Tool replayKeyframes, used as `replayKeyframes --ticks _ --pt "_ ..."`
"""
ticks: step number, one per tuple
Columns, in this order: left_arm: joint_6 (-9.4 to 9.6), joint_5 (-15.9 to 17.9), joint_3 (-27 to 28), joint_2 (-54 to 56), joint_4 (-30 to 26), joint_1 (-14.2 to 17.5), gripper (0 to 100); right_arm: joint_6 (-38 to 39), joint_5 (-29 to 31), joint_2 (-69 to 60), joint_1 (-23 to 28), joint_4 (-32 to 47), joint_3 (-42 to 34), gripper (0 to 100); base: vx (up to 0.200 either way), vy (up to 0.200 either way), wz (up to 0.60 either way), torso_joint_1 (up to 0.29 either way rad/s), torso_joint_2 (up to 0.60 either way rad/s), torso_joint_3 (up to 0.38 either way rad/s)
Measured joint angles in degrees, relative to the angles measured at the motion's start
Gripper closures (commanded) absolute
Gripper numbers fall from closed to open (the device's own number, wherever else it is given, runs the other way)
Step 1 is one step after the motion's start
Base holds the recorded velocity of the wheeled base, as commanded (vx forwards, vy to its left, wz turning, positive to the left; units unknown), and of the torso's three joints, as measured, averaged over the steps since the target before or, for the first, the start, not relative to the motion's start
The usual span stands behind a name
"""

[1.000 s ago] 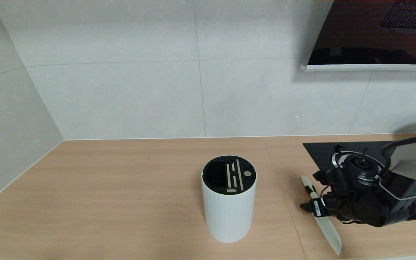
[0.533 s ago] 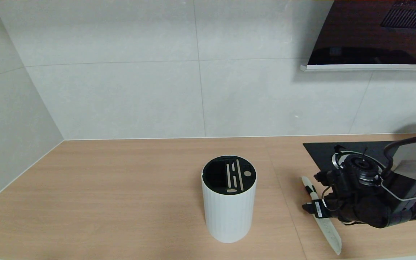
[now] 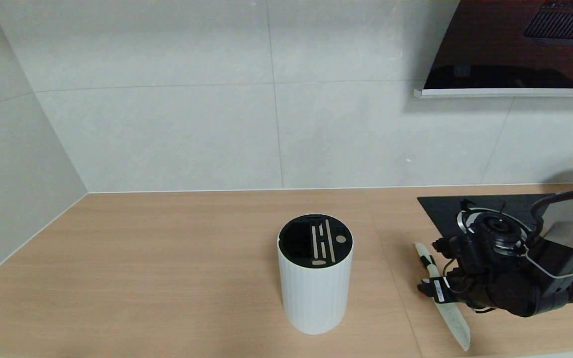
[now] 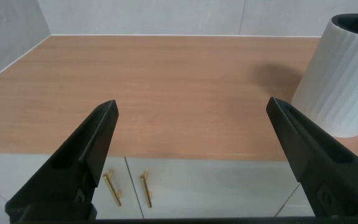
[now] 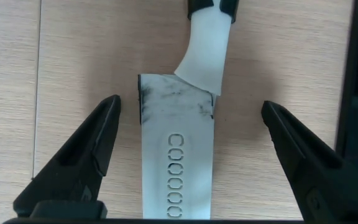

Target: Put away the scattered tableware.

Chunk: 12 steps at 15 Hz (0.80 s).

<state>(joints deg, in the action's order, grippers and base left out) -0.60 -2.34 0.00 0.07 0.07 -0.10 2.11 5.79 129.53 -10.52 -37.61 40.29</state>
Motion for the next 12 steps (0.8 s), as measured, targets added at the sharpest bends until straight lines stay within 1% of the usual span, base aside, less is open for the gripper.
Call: replayKeyframes --ticks 12 --pt "0.0 -0.01 0.0 0.0 0.0 0.0 0 0.95 -0.43 0.02 -0.72 -0.1 -0.02 100 0.0 0.0 0.0 0.0 0.0 0.0"
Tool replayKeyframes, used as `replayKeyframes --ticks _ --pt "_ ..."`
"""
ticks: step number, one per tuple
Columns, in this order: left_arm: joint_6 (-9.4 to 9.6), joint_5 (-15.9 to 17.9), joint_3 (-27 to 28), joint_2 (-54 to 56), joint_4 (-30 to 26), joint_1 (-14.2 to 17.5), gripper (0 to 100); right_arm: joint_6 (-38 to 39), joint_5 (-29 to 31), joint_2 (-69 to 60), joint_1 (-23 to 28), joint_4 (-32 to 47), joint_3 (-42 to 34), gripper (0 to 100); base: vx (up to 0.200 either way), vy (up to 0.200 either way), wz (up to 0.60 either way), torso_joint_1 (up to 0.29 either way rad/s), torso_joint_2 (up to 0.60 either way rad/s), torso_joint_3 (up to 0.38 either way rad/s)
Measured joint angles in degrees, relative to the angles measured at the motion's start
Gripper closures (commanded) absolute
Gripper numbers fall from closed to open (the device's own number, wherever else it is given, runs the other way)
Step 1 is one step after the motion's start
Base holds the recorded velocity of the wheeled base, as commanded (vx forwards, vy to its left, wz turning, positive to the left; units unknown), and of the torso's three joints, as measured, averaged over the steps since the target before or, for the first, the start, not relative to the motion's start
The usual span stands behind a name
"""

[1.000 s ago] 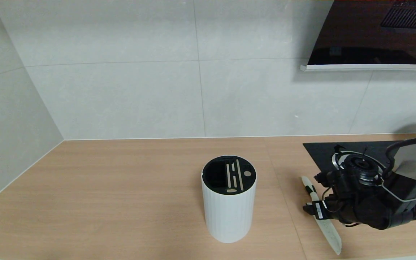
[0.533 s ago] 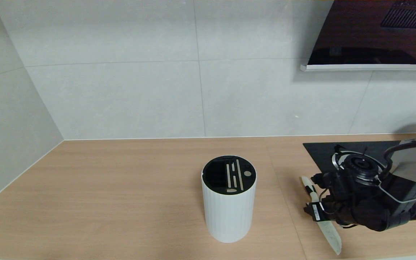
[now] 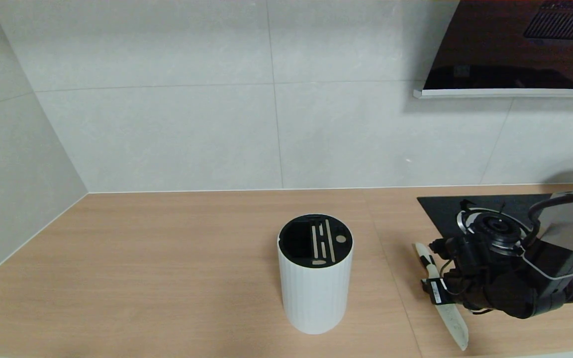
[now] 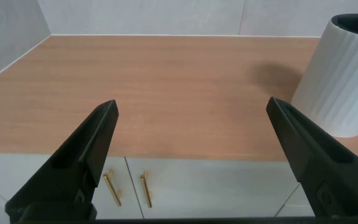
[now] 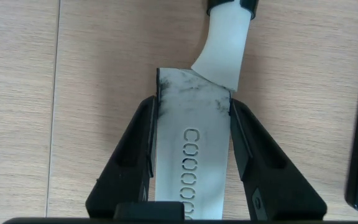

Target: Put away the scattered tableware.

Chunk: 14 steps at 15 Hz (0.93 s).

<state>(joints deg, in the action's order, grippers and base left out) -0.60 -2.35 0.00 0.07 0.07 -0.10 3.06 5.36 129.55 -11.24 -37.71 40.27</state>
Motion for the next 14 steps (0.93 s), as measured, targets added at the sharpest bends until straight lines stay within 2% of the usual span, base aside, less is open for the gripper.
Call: replayKeyframes --ticks 5,11,14 --pt "0.0 0.0 0.0 0.0 0.0 0.02 0 -0.02 0.1 -2.71 0.13 0.78 -0.61 100 0.0 0.0 0.0 0.0 0.0 0.0" --pt "0.02 0.0 0.0 0.0 0.0 0.02 0 -0.06 -0.17 -16.41 0.17 0.6 -2.84 100 0.0 0.0 0.0 0.0 0.0 0.0" --pt "1.15 0.09 0.0 0.0 0.04 -0.01 0 -0.11 -0.17 -23.32 0.13 1.55 -3.19 100 0.0 0.0 0.0 0.0 0.0 0.0"
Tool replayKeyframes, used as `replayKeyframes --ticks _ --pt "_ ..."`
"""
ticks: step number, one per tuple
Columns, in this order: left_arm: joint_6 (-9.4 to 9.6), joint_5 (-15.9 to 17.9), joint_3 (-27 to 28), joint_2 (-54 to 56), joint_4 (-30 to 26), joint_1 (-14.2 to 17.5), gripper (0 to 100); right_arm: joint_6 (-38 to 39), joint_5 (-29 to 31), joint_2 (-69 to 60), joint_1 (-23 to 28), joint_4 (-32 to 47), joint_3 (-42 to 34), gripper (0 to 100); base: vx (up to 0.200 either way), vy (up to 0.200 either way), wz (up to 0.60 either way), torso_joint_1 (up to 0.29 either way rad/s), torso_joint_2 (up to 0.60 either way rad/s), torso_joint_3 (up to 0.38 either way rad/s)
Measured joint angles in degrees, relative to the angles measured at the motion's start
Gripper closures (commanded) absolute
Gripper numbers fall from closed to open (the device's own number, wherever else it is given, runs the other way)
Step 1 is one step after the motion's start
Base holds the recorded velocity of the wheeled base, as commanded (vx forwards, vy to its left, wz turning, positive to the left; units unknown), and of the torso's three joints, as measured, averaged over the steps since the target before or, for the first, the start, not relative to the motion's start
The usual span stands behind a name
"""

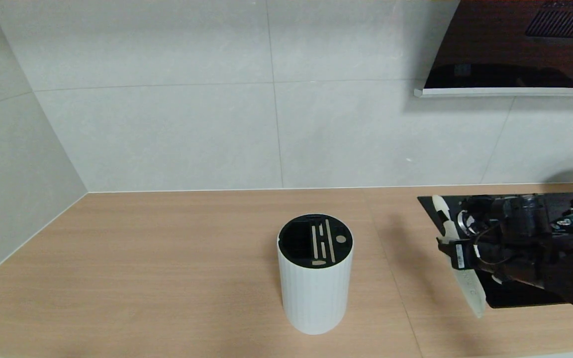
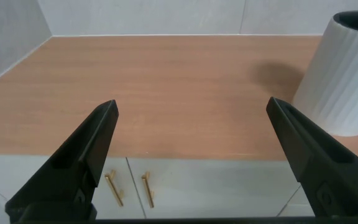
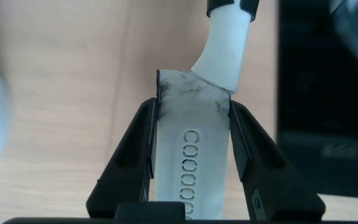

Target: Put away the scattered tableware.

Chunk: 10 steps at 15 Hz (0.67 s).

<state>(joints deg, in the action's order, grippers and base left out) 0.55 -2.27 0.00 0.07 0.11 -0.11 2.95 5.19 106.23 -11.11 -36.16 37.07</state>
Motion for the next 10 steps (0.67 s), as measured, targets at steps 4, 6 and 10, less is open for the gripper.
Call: replayKeyframes --ticks 4,6,10 --pt "0.76 5.46 3.08 -0.71 -0.57 -0.11 0 -0.2 0.0 -9.84 -1.95 1.58 1.51 100 0.0 0.0 0.0 0.0 0.0 0.0" --pt "0.32 10.64 9.47 -4.8 -2.24 -0.29 0 -0.27 0.0 -13.31 -4.08 4.77 5.18 100 0.0 0.0 0.0 0.0 0.0 0.0" --pt "-0.17 21.13 24.44 -23.75 -2.73 -0.74 0 -0.3 -0.02 -15.19 -9.51 7.86 12.46 100 0.0 0.0 0.0 0.0 0.0 0.0"
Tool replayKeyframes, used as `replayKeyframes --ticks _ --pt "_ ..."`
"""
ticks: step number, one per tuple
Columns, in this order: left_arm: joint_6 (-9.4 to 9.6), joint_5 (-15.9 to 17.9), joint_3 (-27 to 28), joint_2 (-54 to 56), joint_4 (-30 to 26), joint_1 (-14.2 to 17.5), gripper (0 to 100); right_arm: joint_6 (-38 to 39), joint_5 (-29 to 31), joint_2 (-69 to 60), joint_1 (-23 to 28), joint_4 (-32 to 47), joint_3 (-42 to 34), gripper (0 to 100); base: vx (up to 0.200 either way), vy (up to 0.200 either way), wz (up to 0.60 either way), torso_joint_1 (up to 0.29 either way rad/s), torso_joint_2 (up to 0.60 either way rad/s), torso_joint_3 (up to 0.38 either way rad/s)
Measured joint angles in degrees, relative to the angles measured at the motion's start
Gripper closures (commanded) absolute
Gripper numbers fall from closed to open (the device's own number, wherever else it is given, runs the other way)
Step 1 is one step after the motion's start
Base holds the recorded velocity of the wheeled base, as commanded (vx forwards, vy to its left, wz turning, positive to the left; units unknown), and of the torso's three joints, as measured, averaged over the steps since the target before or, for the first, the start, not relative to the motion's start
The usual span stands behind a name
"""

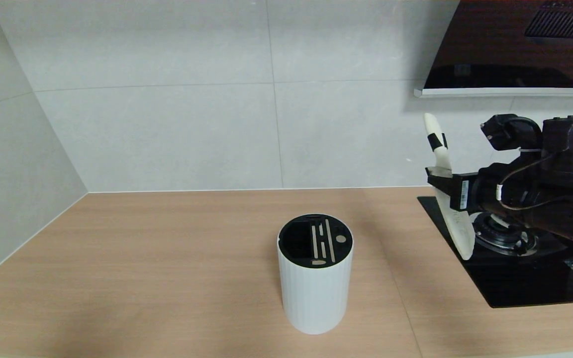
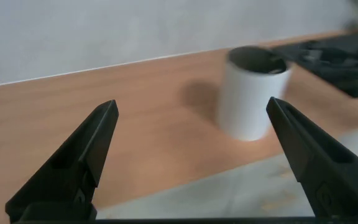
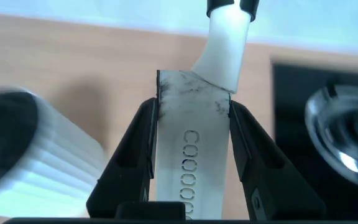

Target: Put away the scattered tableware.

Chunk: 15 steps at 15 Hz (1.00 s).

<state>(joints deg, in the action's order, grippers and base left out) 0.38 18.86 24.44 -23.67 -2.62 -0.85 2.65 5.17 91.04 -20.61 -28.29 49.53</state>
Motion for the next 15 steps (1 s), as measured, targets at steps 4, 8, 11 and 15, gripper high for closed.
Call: replayKeyframes --ticks 4,8,11,15 --pt "-7.96 5.01 11.89 -23.24 9.19 -9.06 0 -0.07 0.46 -0.38 -7.69 0.09 1.18 100 0.0 0.0 0.0 0.0 0.0 0.0" --pt "-28.43 6.67 15.52 -40.9 27.36 -20.66 0 0.28 1.06 -1.82 -15.91 0.16 0.13 100 0.0 0.0 0.0 0.0 0.0 0.0" --pt "-32.01 6.81 16.21 -49.79 33.95 -24.06 0 2.3 1.69 -3.5 -22.44 2.71 -0.04 100 0.0 0.0 0.0 0.0 0.0 0.0" --pt "-32.7 5.74 21.89 -60.64 37.19 -27.2 0 4.41 3.64 -4.57 -29.49 3.91 0.33 100 0.0 0.0 0.0 0.0 0.0 0.0"
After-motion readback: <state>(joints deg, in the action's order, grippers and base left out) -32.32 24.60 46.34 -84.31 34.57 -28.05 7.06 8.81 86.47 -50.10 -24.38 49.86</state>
